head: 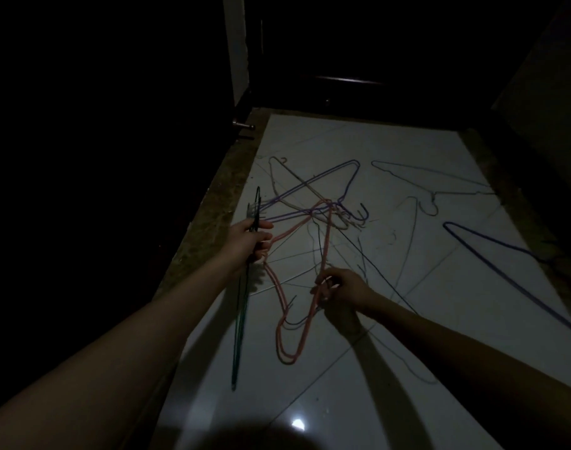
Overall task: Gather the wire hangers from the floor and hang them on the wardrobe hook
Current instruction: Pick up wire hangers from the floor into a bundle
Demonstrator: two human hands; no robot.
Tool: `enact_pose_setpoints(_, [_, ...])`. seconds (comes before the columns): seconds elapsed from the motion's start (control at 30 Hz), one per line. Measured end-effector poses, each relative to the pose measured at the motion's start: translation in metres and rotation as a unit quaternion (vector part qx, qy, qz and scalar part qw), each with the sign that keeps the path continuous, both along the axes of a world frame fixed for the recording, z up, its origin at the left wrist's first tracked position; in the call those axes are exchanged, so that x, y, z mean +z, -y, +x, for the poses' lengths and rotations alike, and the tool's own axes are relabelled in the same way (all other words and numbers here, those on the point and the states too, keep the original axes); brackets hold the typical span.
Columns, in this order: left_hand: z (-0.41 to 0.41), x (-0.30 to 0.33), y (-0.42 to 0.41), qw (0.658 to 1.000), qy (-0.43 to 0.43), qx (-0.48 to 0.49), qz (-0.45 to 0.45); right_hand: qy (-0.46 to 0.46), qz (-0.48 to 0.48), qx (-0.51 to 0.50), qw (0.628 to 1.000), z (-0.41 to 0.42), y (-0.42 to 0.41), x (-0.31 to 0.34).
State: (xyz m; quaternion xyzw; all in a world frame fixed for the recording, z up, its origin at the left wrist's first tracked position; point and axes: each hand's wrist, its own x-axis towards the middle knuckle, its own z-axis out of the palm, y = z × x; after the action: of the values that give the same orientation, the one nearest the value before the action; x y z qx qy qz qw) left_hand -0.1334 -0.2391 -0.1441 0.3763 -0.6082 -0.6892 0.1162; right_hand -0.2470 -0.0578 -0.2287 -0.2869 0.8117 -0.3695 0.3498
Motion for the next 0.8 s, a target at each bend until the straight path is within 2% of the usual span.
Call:
enact_pose_setpoints(0.1, [-0.006, -0.004, -0.008, 1.0, 0.007, -0.008, -0.007, 0.001, 0.017, -0.01, 1.0, 0.0, -0.011, 0.009])
enact_pose_setpoints(0.27, [-0.014, -0.007, -0.026, 0.999, 0.029, -0.037, -0.01, 0.051, -0.01, -0.045, 0.998, -0.002, -0.007, 0.044])
enact_pose_setpoints(0.53, [-0.01, -0.009, -0.03, 0.985, 0.067, -0.097, -0.129, 0.019, -0.06, -0.085, 0.994, -0.013, 0.005, 0.083])
enact_pose_setpoints(0.8, [-0.006, -0.011, -0.026, 0.99, 0.056, -0.104, -0.075, -0.004, -0.103, -0.138, 0.985, -0.013, 0.009, 0.099])
